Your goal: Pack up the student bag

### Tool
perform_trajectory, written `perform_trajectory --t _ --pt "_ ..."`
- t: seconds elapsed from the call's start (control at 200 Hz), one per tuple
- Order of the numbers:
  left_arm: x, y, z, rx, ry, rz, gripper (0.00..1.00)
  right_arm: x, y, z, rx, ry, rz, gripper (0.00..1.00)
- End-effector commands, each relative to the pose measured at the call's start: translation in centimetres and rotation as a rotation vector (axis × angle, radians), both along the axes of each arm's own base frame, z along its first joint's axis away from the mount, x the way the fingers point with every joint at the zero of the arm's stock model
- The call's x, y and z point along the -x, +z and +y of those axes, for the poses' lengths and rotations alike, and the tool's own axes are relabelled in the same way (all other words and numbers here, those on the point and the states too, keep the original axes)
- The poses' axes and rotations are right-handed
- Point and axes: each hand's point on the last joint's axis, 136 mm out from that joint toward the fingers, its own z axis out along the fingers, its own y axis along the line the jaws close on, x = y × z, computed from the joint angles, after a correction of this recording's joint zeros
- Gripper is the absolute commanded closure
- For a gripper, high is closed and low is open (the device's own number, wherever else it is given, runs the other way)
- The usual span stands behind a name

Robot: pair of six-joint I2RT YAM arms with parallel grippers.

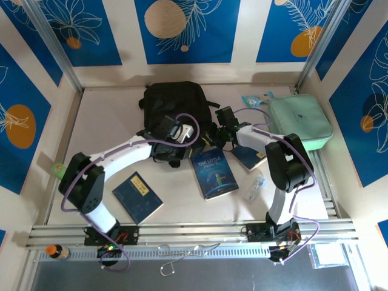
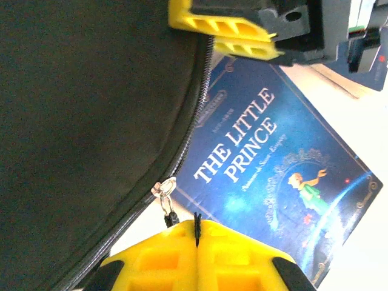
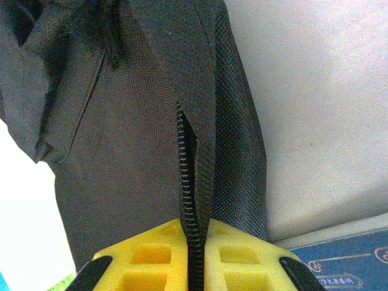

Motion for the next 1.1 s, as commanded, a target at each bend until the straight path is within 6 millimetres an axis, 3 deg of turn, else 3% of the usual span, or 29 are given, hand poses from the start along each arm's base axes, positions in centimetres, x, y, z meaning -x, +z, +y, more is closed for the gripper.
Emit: perform_trajectory --t 0.0,0.125,0.25,0.39,0.5,0.585,0.65,0.735,0.86,0.985,1.095 --pt "1.5 -1.6 3.7 -0.086 0.068 0.035 1.0 -1.8 0.4 -0.1 0.058 0.025 -0.075 0.89" --pt "3.9 -3.0 5.8 -0.111 0.099 0.079 1.0 -3.1 0.3 -0.2 0.101 0.04 -0.102 0.9" --pt "5.4 -3.2 6.1 -0.079 0.087 0.09 1.0 -5.1 0.2 0.3 0.112 0.066 -0.155 0.9" --pt "4.1 -2.3 4.7 -0.044 0.059 0.066 1.0 -7.5 0.4 1.3 0.096 0.113 -0.203 0.9" --pt "2.6 -1.2 2.3 0.024 0.028 0.063 1.0 -9.5 1.6 1.4 0.065 0.134 -0.252 0.89" --pt "1.3 -0.3 1.0 0.066 0.025 0.044 1.0 -9.9 3.1 0.8 0.053 0.13 -0.265 0.84" --pt "0.6 0.0 0.6 0.068 0.026 0.03 1.0 -9.1 4.4 0.3 0.044 0.125 -0.269 0.76" --pt "0.2 0.0 0.6 0.061 0.027 0.02 1.0 -6.9 5.6 -0.5 0.027 0.109 -0.234 0.55" --pt "0.3 -0.5 0.9 0.036 0.026 0.021 1.0 -2.7 5.4 -0.6 -0.019 0.088 -0.147 0.39" --pt "0.6 -0.8 1.2 0.03 0.023 0.026 1.0 0.5 4.2 0.6 -0.091 0.08 -0.073 0.28" --pt "0.8 -0.9 1.3 0.029 0.025 0.031 1.0 1.4 3.3 1.9 -0.118 0.083 -0.034 0.26"
